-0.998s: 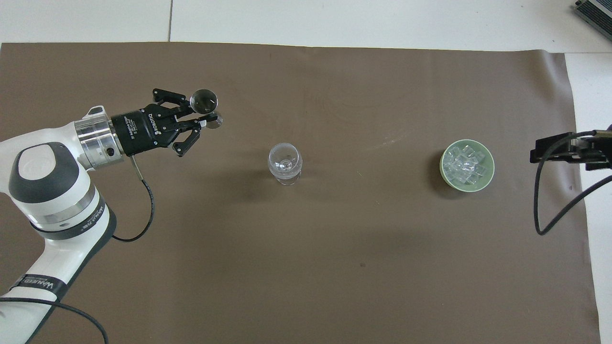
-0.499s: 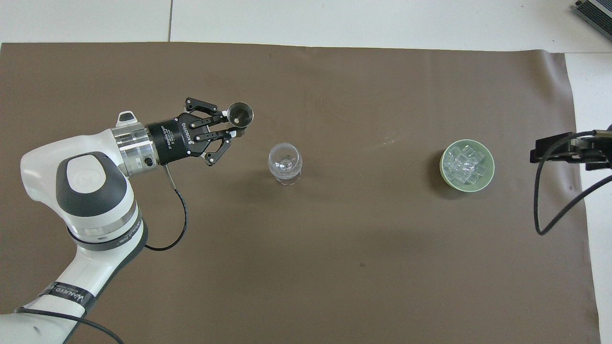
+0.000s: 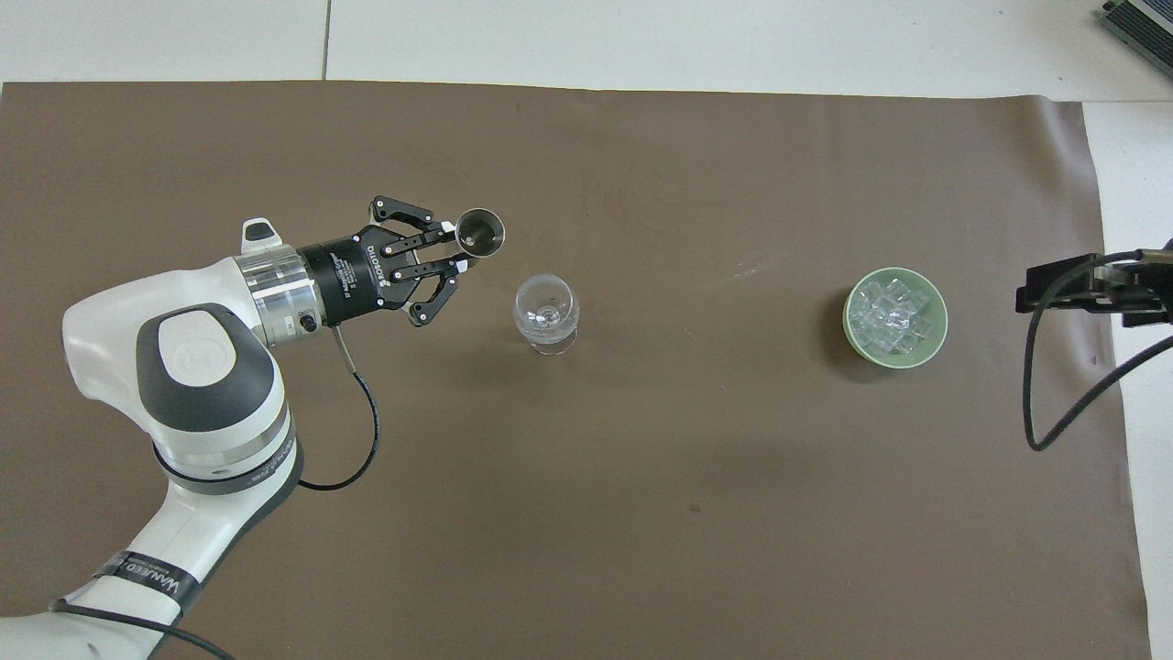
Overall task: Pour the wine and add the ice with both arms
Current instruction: 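Bring the silver cup over the rim of the clear glass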
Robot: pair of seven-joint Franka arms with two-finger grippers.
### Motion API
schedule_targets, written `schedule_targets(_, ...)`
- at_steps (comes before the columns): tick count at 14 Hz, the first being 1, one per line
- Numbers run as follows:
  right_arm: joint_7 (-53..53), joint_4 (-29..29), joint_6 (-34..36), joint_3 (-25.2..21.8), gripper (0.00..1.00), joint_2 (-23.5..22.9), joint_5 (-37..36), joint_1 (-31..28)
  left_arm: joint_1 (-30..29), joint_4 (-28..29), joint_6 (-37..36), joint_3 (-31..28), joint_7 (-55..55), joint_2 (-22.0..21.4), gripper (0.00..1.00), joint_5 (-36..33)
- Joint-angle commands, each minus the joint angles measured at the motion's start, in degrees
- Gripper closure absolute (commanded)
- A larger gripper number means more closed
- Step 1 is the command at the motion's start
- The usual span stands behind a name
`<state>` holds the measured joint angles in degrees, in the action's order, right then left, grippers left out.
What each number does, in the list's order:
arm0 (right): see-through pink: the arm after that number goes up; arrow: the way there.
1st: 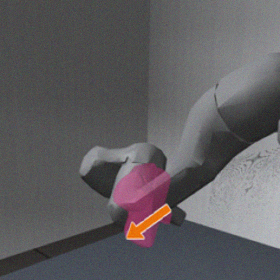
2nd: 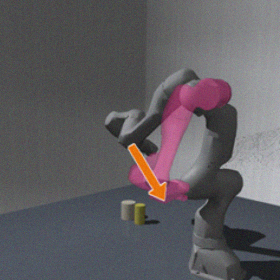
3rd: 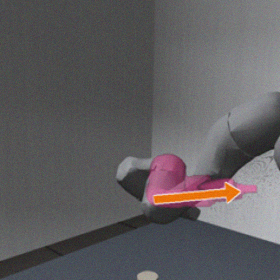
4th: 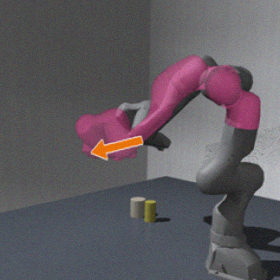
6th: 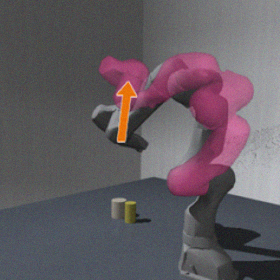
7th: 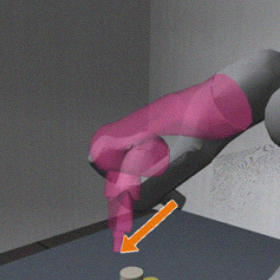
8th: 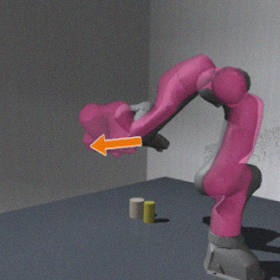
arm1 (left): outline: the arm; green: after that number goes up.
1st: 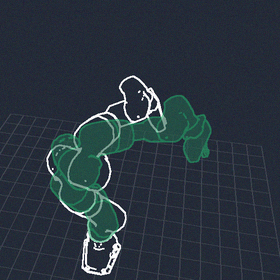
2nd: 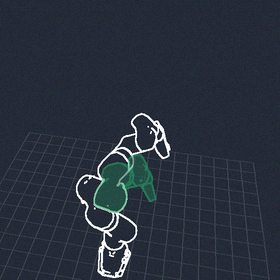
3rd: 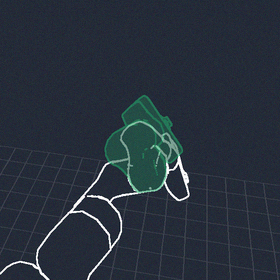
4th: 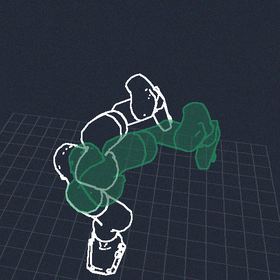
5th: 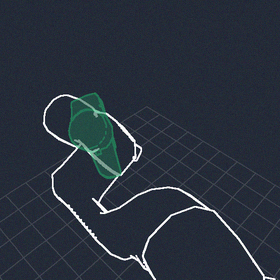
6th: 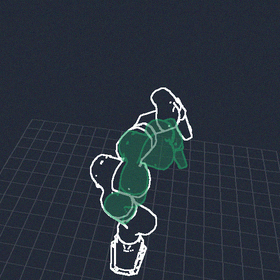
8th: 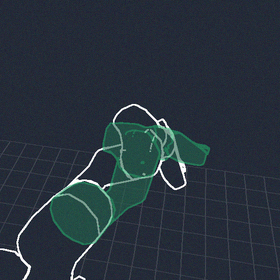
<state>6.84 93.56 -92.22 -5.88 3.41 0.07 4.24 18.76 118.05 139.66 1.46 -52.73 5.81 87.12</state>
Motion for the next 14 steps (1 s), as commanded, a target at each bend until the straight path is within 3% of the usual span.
schedule_targets(1,-1.22,1.45,0.11,0.17,0.0,1.42,1.51,-0.46,2.86,2.27,3.07,-0.85,1.66,-2.03,1.0,-0.29)
schedule_targets(7,-1.22,1.45,0.11,0.17,0.0,1.42,1.51,-0.46,2.95,3.67,3.16,-0.85,6.92,-3.44,1.0,-1.25)
schedule_targets(14,-1.22,1.45,0.11,0.17,0.0,1.42,1.51,-0.46,5.67,4.29,8.34,-0.76,12.47,-3.79,1.0,-1.17)
